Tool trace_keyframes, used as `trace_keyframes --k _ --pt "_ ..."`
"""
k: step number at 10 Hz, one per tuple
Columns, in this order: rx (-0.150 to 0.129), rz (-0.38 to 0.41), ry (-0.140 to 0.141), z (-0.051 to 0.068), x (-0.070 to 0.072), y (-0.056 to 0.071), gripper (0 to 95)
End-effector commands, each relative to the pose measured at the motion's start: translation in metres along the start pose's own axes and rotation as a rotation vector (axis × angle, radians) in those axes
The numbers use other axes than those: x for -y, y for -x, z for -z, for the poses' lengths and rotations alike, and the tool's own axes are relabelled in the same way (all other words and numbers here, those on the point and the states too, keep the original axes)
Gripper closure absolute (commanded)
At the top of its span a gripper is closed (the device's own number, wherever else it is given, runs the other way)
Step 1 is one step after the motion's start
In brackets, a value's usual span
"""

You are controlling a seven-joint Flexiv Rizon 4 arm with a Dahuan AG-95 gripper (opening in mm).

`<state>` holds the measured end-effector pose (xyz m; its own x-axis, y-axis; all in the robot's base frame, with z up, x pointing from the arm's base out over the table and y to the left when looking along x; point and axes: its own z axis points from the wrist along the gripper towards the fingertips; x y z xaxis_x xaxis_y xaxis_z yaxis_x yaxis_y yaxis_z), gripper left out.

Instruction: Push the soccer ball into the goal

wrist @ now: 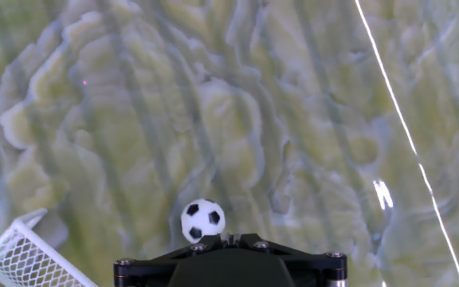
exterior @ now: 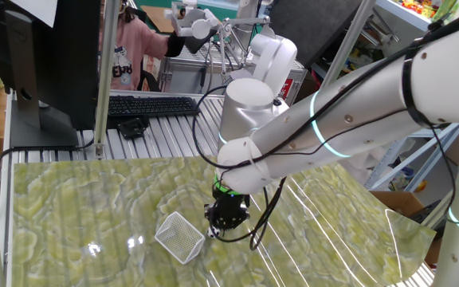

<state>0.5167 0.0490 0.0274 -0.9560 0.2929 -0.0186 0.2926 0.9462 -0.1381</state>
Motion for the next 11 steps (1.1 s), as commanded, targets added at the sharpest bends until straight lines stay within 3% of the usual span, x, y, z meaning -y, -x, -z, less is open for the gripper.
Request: trace_keyframes --k 1,2,4,9,11 --pt "0.008 0.006 -0.003 0.002 0.001 -0.001 95.0" --pt "0.022 0.033 -0.025 0.002 0.001 -0.001 95.0" --pt "0.035 0.056 -0.028 0.002 0.001 0.0 95.0" --pt "0.023 0.095 -0.025 0.004 0.011 0.02 95.0" --pt "0.023 0.088 -0.013 0.002 0.009 0.022 95.0"
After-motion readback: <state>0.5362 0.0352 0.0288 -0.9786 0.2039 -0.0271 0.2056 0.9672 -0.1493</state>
